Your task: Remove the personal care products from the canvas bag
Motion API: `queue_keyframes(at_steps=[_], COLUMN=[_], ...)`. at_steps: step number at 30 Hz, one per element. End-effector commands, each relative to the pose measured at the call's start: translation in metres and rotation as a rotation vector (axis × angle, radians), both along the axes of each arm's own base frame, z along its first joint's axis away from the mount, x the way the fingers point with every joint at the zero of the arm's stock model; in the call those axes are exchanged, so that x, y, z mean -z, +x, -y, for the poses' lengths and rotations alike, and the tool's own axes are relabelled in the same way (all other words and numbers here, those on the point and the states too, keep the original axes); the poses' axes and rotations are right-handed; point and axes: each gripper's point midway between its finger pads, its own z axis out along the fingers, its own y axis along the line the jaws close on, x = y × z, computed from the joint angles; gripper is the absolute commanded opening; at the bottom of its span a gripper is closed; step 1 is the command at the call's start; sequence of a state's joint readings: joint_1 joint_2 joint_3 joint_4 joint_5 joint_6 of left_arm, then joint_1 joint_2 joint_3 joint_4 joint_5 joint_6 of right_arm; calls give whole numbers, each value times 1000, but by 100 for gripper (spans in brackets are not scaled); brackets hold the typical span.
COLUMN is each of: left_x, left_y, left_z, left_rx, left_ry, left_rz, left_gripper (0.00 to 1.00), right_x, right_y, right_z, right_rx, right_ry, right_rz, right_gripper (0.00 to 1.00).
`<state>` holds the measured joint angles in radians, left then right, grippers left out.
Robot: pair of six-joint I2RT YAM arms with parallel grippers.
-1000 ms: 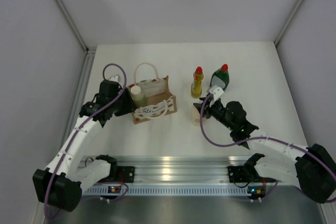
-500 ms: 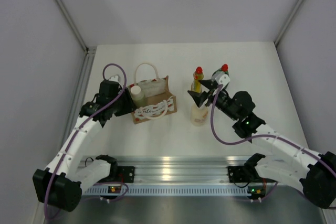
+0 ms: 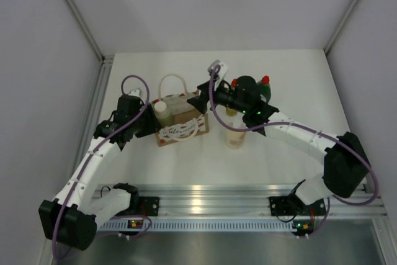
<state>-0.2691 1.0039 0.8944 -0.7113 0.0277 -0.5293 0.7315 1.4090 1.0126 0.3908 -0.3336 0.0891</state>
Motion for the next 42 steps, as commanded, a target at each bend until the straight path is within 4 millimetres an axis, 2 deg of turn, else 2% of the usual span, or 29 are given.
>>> queue_keyframes(at_steps=[1,2,4,5,6,8,9,10,12,13,18,19,21,22,26,34,42], left_x=[-2,-1,-1,-1,-1,0,1,1,1,3,19,22,29,29,26,26,16], left_y=[1,0,0,0,0,-1,1,0,0,-1,-9,-11,-15,-16,-16,-14,-13], left_z=[-2,-2,-2,-2,-2,-2,-5,-3,-4,-4,-6,-7,-12,-12,-13,-14,-10], left_rx=[-11,-14,-13,-13,-17,-17,-36,-29,-45,-48,-110,-120,-153,-156,-159,-162,-151], left_ry=[5,5,4,4,2,7,24,30,43,43,30,30,35,35,30,37,11], left_rz=[17,13,14,14,13,11,15,17,18,11,-66,-73,-82,-81,-67,-68,-45], left_gripper=[49,49,50,50,50,50,50,50,50,50,45,45,45,45,45,45,46], right_x=[8,-4,2,21,15,38,31,46,47,61,71,80,80,89,96,131,143], right_y=[-5,0,4,9,14,20,23,28,33,34,30,27,24,23,25,34,37], right_z=[-39,-47,-59,-66,-73,-83,-90,-96,-103,-106,-122,-127,-135,-139,-154,-166,-169], right_rx=[-87,-80,-79,-77,-71,-73,-84,-88,-91,-99,-161,-180,-197,-206,-222,-214,-207], right_ry=[-86,-85,-121,-162,-159,-210,-224,-258,-283,-311,-340,-357,-365,-382,-384,-422,-437], right_rz=[-40,-20,-24,-57,-48,-93,-51,-66,-59,-80,-73,-79,-57,-63,-57,-85,-92], right_gripper=[68,68,69,69,69,69,69,69,70,70,73,73,74,75,76,77,78])
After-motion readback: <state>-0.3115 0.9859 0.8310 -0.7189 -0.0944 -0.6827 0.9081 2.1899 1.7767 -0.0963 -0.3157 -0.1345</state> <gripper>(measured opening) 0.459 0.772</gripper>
